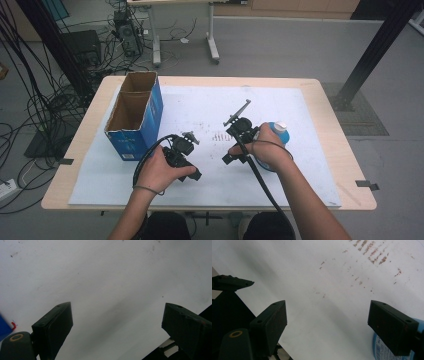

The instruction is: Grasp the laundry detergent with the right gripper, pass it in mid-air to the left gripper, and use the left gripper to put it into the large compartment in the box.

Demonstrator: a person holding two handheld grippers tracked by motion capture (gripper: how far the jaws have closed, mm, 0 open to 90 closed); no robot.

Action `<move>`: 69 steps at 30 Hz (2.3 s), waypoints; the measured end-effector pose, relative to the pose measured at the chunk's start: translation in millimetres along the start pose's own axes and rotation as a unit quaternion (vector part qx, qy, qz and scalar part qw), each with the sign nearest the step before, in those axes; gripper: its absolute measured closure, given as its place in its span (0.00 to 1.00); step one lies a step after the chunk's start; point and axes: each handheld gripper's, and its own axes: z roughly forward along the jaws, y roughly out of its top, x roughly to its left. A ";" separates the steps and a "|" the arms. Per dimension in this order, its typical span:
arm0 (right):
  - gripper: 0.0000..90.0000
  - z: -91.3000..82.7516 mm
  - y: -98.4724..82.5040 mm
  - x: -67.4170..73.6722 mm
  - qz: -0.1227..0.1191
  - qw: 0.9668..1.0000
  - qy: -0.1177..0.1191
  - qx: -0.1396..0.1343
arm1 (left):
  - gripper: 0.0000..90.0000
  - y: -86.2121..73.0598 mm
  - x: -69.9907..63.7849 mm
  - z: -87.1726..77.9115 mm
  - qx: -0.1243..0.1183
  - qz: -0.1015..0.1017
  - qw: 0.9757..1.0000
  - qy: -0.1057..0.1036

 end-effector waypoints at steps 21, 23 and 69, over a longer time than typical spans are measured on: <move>0.17 -11.4 -22.3 8.2 0.004 1.000 0.018 -0.018 | 0.12 -3.7 6.8 -5.2 -0.004 -0.012 1.000 -0.010; 0.17 -11.6 -24.0 8.6 0.003 1.000 0.019 -0.019 | 0.11 -3.8 7.0 -5.7 -0.006 -0.013 1.000 -0.010; 0.16 -7.1 -130.1 -17.0 0.063 0.998 0.009 -0.019 | 0.11 -7.0 4.0 -15.7 -0.017 -0.018 1.000 -0.019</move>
